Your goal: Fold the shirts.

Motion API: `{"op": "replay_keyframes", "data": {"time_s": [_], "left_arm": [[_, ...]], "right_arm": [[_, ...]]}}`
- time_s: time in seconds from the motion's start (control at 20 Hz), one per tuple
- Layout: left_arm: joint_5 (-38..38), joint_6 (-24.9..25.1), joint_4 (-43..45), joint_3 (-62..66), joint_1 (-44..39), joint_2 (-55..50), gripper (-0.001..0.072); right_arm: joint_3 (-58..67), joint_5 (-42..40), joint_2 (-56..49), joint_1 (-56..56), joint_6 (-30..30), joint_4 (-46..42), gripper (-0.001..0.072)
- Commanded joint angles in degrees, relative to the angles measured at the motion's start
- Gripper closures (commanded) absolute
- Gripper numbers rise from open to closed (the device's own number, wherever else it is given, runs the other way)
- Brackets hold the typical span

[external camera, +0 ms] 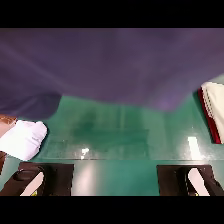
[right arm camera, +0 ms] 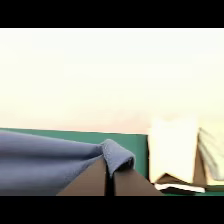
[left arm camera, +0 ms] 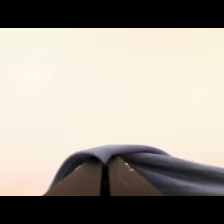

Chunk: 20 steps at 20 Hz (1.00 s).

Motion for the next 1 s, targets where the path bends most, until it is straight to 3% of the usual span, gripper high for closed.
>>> {"op": "replay_keyframes", "data": {"time_s": [0.0, 0.25, 0.5, 0.7, 0.85, 0.95], "left_arm": [[-6.19, -4.31, 3.15, 0.24, 0.02, -0.35, 0.0684], [-15.82, -5.6, -0.76, -24.72, 0.02, -3.1, 0.0683], [-16.13, -1.81, -4.07, -45.68, 0.02, -13.16, 0.0683], [-9.9, 0.55, -4.17, -47.84, 0.02, -27.61, 0.0682], [-1.73, 0.57, -4.59, -45.18, 0.04, -37.29, 0.0683], [-0.63, 0.72, -5.01, -40.76, 0.04, -43.25, 0.0683]], "right_arm": [[1.51, 3.63, 0.28, -6.05, 2.51, -0.83, 0.0695], [-10.64, 9.97, -5.16, 3.1, 3.72, -1.75, 0.0695], [-24.63, 11.5, -19.3, 21.55, 5.31, -19.04, 0.0695], [-28.83, 5.2, -35.01, 25.46, 5.29, -19.37, 0.0695], [-22.12, 1.97, -46.64, 25.42, 5.16, -18.84, 0.0695], [-15.17, 0.94, -52.78, 25.44, 5.16, -18.8, 0.0695]]}}
